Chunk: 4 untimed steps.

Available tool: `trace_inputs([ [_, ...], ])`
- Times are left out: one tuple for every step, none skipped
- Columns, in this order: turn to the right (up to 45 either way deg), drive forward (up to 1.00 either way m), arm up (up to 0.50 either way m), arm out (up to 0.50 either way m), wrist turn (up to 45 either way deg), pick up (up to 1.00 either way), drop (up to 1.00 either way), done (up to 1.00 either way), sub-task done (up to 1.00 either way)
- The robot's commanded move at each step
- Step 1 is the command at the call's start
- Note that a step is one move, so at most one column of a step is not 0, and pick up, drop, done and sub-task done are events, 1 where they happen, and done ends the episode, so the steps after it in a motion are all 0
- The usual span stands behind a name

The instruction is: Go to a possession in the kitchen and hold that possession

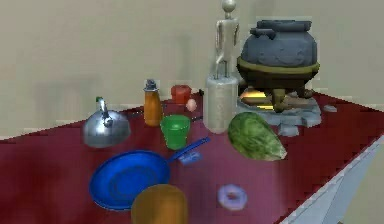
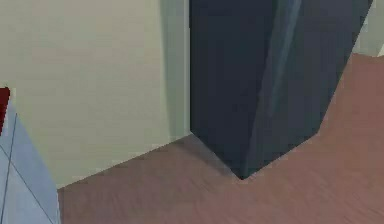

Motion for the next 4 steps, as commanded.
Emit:
trace_inputs([
  [45.0,0.00,0.00,0.00,0.0,0.00,0.00,0.00,0.00],
  [9.0,0.00,0.00,0.00,0.0,0.00,0.00,0.00,0.00],
  [0.0,0.10,0.00,0.00,0.0,0.00,0.00,0.00,0.00],
  [-45.0,0.00,0.00,0.00,0.0,0.00,0.00,0.00,0.00],
])
